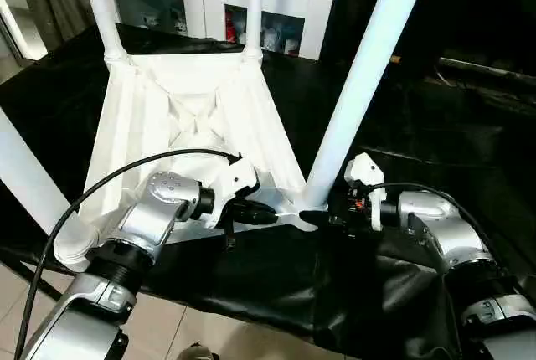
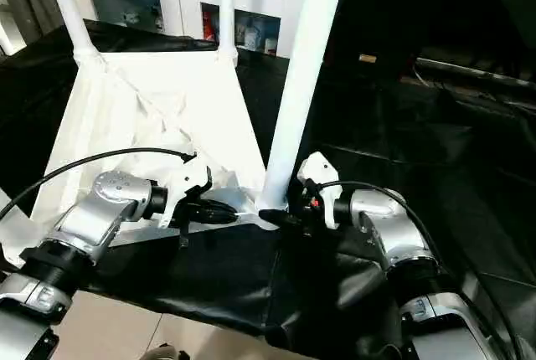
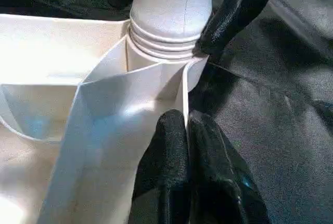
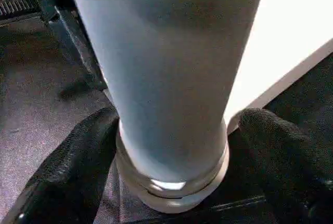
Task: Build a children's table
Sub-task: Rotate leg to tighten
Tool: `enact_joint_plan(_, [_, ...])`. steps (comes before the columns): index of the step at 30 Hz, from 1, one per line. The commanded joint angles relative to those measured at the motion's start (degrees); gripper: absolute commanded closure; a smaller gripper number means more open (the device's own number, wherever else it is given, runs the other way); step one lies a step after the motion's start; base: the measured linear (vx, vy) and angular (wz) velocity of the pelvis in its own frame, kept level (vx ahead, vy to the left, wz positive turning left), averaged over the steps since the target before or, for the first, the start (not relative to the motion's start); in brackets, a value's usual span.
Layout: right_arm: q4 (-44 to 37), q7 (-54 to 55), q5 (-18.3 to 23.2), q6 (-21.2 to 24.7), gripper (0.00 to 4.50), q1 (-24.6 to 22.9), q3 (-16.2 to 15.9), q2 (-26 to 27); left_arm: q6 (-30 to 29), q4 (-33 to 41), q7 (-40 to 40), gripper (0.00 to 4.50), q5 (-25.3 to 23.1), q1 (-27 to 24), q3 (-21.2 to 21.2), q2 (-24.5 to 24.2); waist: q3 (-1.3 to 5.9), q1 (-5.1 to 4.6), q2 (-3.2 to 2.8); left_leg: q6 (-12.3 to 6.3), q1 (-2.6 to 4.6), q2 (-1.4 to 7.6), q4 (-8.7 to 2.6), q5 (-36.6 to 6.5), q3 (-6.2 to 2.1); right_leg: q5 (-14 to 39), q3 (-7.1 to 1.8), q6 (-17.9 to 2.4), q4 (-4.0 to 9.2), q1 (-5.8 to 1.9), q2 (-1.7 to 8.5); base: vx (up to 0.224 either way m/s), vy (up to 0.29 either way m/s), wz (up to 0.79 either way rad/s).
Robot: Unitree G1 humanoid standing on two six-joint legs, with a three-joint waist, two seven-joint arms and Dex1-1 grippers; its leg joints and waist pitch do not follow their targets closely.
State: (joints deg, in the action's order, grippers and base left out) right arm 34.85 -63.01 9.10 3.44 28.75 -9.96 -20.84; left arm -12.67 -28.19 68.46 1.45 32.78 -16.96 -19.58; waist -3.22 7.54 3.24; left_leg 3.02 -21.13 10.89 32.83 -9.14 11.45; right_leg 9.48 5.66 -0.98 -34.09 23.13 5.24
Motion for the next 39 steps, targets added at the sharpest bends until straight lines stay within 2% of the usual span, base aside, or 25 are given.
enact_joint_plan(1, [-0.85, 0.14, 0.19, 0.57, 1.10, -0.45, 0.31, -0.25, -0.53, 1.87, 1.31, 4.50, 1.85, -0.45, -0.35, 0.56, 3.72, -0.03, 0.08, -1.21, 0.90, 3.02, -3.74, -15.03, -1.39, 16.23, -3.35, -10.67, 4.01, -2.71, 4.32, 0.000, 0.000, 0.00])
enact_joint_plan(4, [-1.01, -0.10, 0.25, 0.71, 1.26, -0.51, 0.47, -0.11, -0.91, 2.29, 1.29, 4.50, 1.86, -0.66, -0.35, 0.48, 3.75, 0.00, 0.07, -1.18, 0.96, 3.06, -3.72, -14.92, -1.41, 16.58, -3.36, -10.50, 4.02, -2.69, 4.39, 0.000, 0.000, 0.00])
enact_joint_plan(7, [-0.91, -0.19, 0.34, 0.73, 1.61, -0.52, 0.52, 0.05, -1.35, 2.56, 1.37, 4.50, 1.88, -0.66, -0.27, 0.32, 3.76, -0.01, 0.12, -1.16, 0.95, 3.06, -3.73, -14.74, -1.42, 16.42, -3.34, -10.48, 3.95, -2.73, 4.35, 0.000, 0.000, 0.00])
enact_joint_plan(15, [-0.84, 0.51, 0.54, 1.36, 1.76, -0.98, 0.92, 0.69, -1.89, 3.04, 1.52, 4.50, 1.96, -0.91, -0.18, 0.16, 3.78, -0.14, 0.06, -1.29, 0.89, 2.98, -3.66, -14.36, -1.38, 15.73, -3.32, -10.67, 3.89, -2.78, 4.29, 0.000, 0.000, 0.00])
enact_joint_plan(16, [0.18, 2.64, 0.31, 1.31, 1.76, -0.69, 1.52, 1.35, -1.63, 2.23, 0.15, 4.50, 1.63, -0.58, 0.14, 0.72, 3.82, -0.15, 0.10, -1.25, 0.91, 2.99, -3.65, -14.32, -1.39, 15.80, -3.32, -10.63, 3.88, -2.80, 4.31, 0.000, 0.000, 0.00])
enact_joint_plan(18, [4.95, 12.75, -0.27, 1.98, 1.77, 0.89, 4.48, 4.46, 0.00, -2.52, -7.71, 4.50, -0.47, 1.51, 1.60, 3.58, 3.68, -0.46, 0.16, -0.81, 0.80, 2.89, -3.77, -14.66, -1.46, 16.83, -3.30, -10.48, 4.03, -2.68, 4.33, 0.000, 0.000, 0.00])
enact_joint_plan(19, [4.95, 12.75, -0.27, 1.98, 1.77, 0.89, 4.48, 4.46, 0.00, -2.52, -7.71, 4.50, -0.47, 1.51, 1.60, 3.58, 3.58, -0.71, 0.25, -0.51, 0.78, 2.77, -3.82, -15.43, -1.49, 18.25, -3.24, -10.15, 4.25, -2.58, 4.26, 0.000, 0.000, 0.00])
enact_joint_plan(20, [6.79, 16.80, -0.55, 2.39, 1.78, 1.48, 5.42, 5.70, 0.59, -5.10, -11.85, 4.50, -1.43, 2.74, 2.32, 4.99, 3.68, -1.13, 0.41, 0.62, 0.74, 2.72, -3.77, -16.81, -1.75, 21.64, -3.11, -9.00, 4.42, -2.77, 4.49, 0.000, 0.000, 0.00])
enact_joint_plan(22, [9.42, 23.42, -0.94, 3.19, 1.78, 2.42, 6.72, 7.67, 1.04, -8.63, -17.63, 4.50, -2.63, 4.50, 3.13, 7.00, 3.57, -1.24, 0.12, 0.97, 1.21, 2.70, -3.75, -18.07, -1.78, 24.32, -3.14, -8.14, 4.91, -2.28, 4.56, 0.000, 0.000, 0.00])
enact_joint_plan(23, [10.53, 26.59, -1.14, 3.47, 1.78, 2.91, 7.29, 8.50, 0.89, -9.79, -19.74, 4.50, -2.95, 5.13, 3.39, 7.80, 3.62, -1.32, 0.15, 1.09, 1.19, 2.71, -3.80, -18.62, -1.91, 25.23, -3.06, -7.53, 5.08, -2.41, 4.60, 0.000, 0.000, 0.00])
enact_joint_plan(24, [13.22, 34.39, -1.62, 4.08, 1.78, 4.18, 8.66, 10.40, 0.50, -12.36, -24.63, 4.50, -3.64, 6.57, 3.97, 9.72, 3.48, -1.46, 0.03, 1.31, 1.28, 2.69, -3.83, -18.82, -1.80, 25.41, -3.12, -7.56, 5.23, -2.04, 4.53, 0.000, 0.000, 0.00])
enact_joint_plan(25, [14.91, 39.47, -1.84, 4.45, 1.78, 5.09, 9.59, 11.60, -0.09, -13.96, -27.74, 4.50, -3.93, 7.52, 4.38, 11.08, 3.48, -1.46, 0.03, 1.31, 1.28, 2.69, -3.83, -18.82, -1.80, 25.41, -3.12, -7.56, 5.23, -2.04, 4.53, 0.000, 0.000, 0.00])
enact_joint_plan(26, [17.03, 45.28, -2.09, 4.80, 1.78, 6.40, 10.51, 13.09, -0.59, -16.04, -31.93, 4.50, -4.45, 8.82, 4.73, 12.90, 3.70, -1.78, 0.06, 2.14, 1.28, 2.63, -3.88, -19.00, -1.97, 25.20, -3.02, -7.53, 5.05, -2.13, 4.46, 0.000, 0.000, 0.00])
enact_joint_plan(29, [20.33, 51.84, -3.25, 3.42, 1.78, 8.84, 11.20, 15.36, -0.12, -20.01, -37.32, 4.50, -5.68, 11.11, 4.71, 15.80, 3.76, -1.80, 0.01, 1.91, 1.35, 2.63, -3.76, -19.27, -1.85, 23.48, -3.07, -7.56, 5.08, -2.08, 4.49, 0.000, 0.000, 0.00])
enact_joint_plan(34, [21.94, 53.48, -4.45, 1.43, 1.78, 10.21, 10.43, 16.91, 1.17, -22.33, -37.21, 4.50, -6.15, 12.15, 3.82, 17.60, 4.11, -1.28, 0.17, -0.35, 0.82, 2.49, -3.56, -14.77, -1.43, 14.67, -3.28, -8.93, 4.15, -2.62, 4.30, 0.000, 0.000, 0.00])
enact_joint_plan(36, [22.91, 54.39, -4.74, 0.38, 1.78, 10.79, 10.43, 16.91, 2.12, -22.88, -36.55, 4.50, -6.38, 12.08, 3.44, 17.60, 3.94, -1.13, 0.17, -0.81, 0.88, 2.42, -3.56, -14.89, -1.35, 15.47, -3.22, -9.27, 4.29, -2.62, 4.33, 0.000, 0.000, 0.00])
enact_joint_plan(38, [23.03, 54.10, -4.17, -0.70, 1.78, 10.97, 10.94, 16.78, 2.74, -22.91, -35.65, 4.50, -6.56, 11.79, 3.13, 17.33, 3.87, -1.14, 0.19, -0.61, 0.93, 2.49, -3.64, -15.84, -1.41, 17.58, -3.18, -8.65, 4.51, -2.59, 4.35, 0.000, 0.000, 0.00])
enact_joint_plan(39, [23.14, 53.57, -3.46, -1.70, 1.22, 11.13, 11.63, 16.67, 3.22, -23.13, -35.21, 4.50, -6.59, 11.69, 3.00, 17.12, 3.87, -1.10, 0.12, -0.51, 0.99, 2.53, -3.68, -16.19, -1.46, 18.21, -3.18, -8.44, 4.58, -2.58, 4.42, 0.000, 0.000, 0.00])
